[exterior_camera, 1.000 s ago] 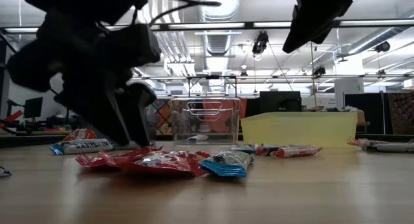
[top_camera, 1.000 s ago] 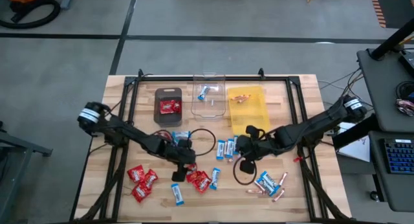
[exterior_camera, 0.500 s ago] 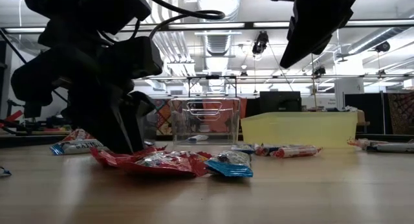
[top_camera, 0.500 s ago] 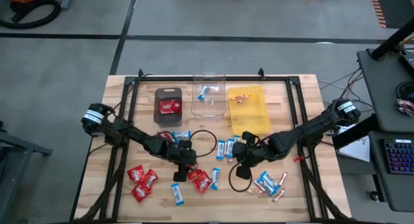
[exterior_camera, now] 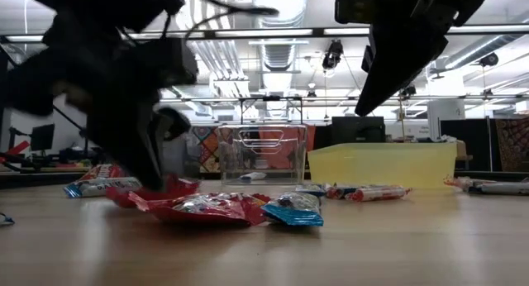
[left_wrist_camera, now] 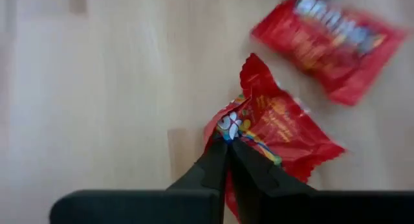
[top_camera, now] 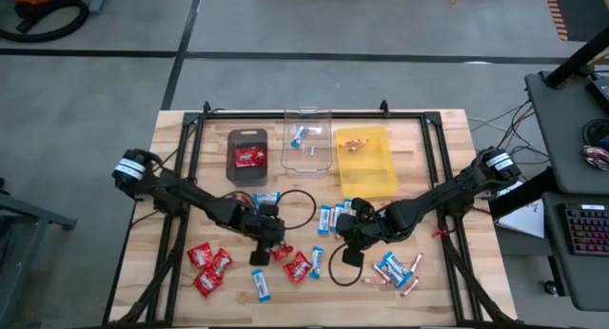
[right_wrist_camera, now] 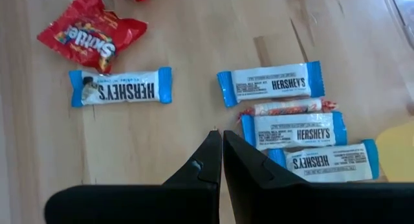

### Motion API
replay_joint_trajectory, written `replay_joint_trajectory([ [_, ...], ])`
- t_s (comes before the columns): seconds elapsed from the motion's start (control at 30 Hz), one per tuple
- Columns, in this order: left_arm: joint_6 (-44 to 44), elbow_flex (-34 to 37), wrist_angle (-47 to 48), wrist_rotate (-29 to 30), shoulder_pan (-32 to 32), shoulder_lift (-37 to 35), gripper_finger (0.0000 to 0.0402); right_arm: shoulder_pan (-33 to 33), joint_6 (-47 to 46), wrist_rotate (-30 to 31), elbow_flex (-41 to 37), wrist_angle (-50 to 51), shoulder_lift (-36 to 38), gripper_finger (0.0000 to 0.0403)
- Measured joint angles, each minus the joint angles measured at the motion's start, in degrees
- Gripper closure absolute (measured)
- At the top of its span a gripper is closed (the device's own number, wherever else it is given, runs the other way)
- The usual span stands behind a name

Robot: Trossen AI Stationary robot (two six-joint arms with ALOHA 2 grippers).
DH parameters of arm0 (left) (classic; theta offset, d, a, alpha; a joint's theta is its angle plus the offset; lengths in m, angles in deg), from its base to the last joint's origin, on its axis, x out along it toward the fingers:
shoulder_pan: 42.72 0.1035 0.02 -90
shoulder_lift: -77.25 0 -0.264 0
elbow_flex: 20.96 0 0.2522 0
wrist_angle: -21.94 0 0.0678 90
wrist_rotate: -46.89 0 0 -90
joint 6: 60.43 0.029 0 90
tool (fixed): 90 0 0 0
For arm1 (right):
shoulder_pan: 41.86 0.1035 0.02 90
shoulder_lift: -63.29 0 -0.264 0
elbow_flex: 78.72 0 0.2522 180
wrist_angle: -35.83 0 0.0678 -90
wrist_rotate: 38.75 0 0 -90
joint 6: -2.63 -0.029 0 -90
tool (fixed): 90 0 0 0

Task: Sort candy
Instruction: Put the red candy into the black bin

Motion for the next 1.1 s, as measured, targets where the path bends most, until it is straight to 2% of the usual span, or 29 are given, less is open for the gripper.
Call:
replay_joint_trajectory([
  [0.23, -0.24, -0.08, 5.11, 2.74, 0.04, -11.35, 0.0401, 0.00, 0.14, 0.02, 0.00, -0.21, 0.28, 0.0394],
  [0.4, -0.02, -0.14, 10.47, 8.56, 1.07, -21.82, 0.0401, -0.02, 0.22, 0.02, 0.00, -0.53, 0.28, 0.0394],
  [0.57, -0.01, -1.57, 21.38, 16.39, 5.86, -31.25, 0.0401, -0.02, 0.22, 0.04, 0.00, -0.53, 0.28, 0.0394],
  [0.73, 0.35, -2.62, 29.32, 19.19, 16.08, -36.59, 0.0401, -0.06, 0.71, 0.57, 0.00, -0.86, 0.28, 0.0394],
  [0.97, 4.21, -2.54, 35.60, 19.09, 36.60, -37.31, 0.0401, -0.11, 0.79, 1.53, 0.00, -1.54, 0.31, 0.0394],
  [1.1, 5.42, -2.39, 35.05, 14.18, 46.58, -34.49, 0.0401, -0.17, 0.70, 1.53, 0.00, -1.73, 0.33, 0.0394],
])
